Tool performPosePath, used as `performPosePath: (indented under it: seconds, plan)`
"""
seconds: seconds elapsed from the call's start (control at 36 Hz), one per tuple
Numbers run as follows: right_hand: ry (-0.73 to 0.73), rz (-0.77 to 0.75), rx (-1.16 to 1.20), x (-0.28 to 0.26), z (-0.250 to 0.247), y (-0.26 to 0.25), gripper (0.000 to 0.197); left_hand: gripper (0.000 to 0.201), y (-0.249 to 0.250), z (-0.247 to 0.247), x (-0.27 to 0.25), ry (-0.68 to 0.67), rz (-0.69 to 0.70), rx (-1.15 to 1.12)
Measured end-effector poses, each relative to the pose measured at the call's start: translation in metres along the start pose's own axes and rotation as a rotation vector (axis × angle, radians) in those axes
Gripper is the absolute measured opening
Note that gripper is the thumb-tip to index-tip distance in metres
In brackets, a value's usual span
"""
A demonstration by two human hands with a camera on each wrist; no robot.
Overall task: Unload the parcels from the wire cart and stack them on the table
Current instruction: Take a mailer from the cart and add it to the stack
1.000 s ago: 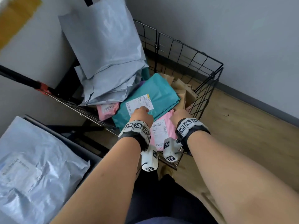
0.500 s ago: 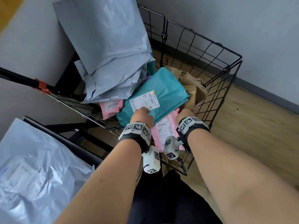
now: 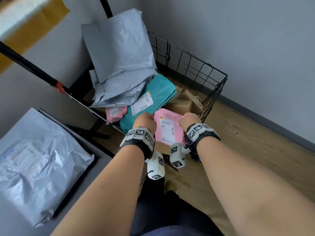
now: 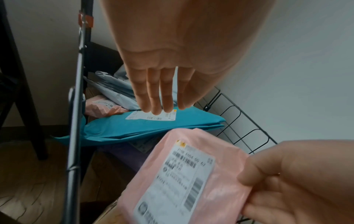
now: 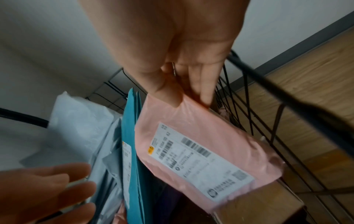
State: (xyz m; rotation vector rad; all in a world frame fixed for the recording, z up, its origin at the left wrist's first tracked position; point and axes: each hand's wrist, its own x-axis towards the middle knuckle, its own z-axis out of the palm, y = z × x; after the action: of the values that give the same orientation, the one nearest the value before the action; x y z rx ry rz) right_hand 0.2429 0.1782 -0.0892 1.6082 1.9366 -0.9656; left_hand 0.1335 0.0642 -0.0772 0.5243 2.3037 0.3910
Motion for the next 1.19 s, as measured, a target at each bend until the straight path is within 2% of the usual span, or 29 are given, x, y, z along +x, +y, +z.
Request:
performPosePath:
  seconds: [0.14,0.25,0.36,0.44,0.56,0.61,0.72,0.89,0.97,1.11,1.19]
  plan:
    - [0.154,-0.147,0.260,-0.032,-0.019,0.009,0.025,0.039,-0.004,-0.009,-0.034,0.063,-0.016,-0.060]
    - [0.248,-0.244,0.338,-0.061,-0.034,0.003,0.021,0.041,-0.012,-0.021,-0.060,0.122,-0.014,-0.095]
    - [0.297,-0.335,0.478,-0.089,-0.041,-0.012,0.031,0.045,-0.025,-0.037,-0.086,0.225,-0.027,-0.134]
    - [0.320,-0.393,0.548,-0.111,-0.044,-0.026,0.032,0.035,-0.036,-0.052,-0.106,0.325,-0.028,-0.186]
    - [0.280,-0.459,0.568,-0.137,-0.034,-0.046,0.019,0.030,-0.056,-0.067,-0.131,0.380,-0.054,-0.216]
    - [0.265,-0.489,0.576,-0.147,-0.023,-0.056,0.018,0.028,-0.070,-0.070,-0.142,0.389,-0.081,-0.227]
    - [0.209,-0.531,0.521,-0.169,0.003,-0.076,0.023,0.023,-0.103,-0.076,-0.164,0.440,-0.155,-0.277]
    - [0.162,-0.589,0.391,-0.211,0.049,-0.105,0.045,0.021,-0.161,-0.093,-0.189,0.495,-0.230,-0.362]
    - [0.065,-0.597,0.366,-0.233,0.075,-0.120,0.034,0.019,-0.193,-0.103,-0.204,0.539,-0.248,-0.427]
    - [-0.066,-0.620,0.247,-0.281,0.133,-0.146,0.036,0.023,-0.258,-0.123,-0.239,0.602,-0.293,-0.503]
    - [-0.168,-0.637,0.200,-0.306,0.184,-0.160,0.014,0.023,-0.309,-0.133,-0.264,0.669,-0.343,-0.553]
